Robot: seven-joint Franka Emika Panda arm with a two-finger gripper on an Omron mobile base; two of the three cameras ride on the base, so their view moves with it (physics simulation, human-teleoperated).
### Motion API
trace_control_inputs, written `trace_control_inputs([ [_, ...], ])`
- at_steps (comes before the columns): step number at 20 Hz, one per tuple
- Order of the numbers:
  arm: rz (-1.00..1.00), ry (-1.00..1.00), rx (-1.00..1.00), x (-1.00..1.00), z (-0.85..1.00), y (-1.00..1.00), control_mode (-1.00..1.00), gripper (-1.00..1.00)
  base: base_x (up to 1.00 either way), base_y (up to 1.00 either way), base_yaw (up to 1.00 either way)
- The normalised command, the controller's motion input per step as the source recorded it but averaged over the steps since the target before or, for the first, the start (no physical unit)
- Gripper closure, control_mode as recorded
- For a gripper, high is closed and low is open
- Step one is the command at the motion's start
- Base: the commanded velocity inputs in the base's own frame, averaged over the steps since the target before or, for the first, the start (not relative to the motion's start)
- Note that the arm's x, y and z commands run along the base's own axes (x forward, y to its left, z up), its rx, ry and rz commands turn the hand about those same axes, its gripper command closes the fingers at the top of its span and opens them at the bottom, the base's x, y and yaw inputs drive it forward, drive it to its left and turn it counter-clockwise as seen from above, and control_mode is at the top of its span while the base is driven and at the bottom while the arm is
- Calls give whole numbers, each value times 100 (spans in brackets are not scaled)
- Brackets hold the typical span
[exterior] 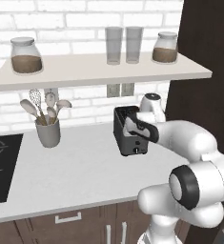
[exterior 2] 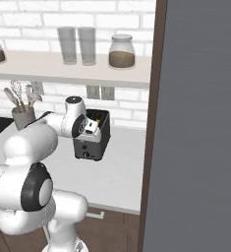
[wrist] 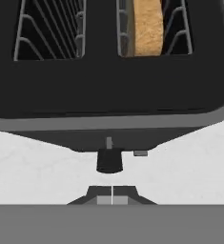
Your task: Start the toaster. Once the lever pops up, take the bread to the plate on the dining counter.
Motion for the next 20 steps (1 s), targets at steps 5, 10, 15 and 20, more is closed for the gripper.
trace_control_inputs([
  [5, 0, 0, 2, -50, 100, -4, -100, 100, 0, 0, 0],
  [10, 0, -2, 1, -48, 99, 0, -100, 100, 0, 0, 0],
  [15, -7, -11, -13, -8, 18, 1, -100, -100, 0, 0, 0],
  [20, -9, -8, -20, 11, 0, 2, -100, -100, 0, 0, 0],
])
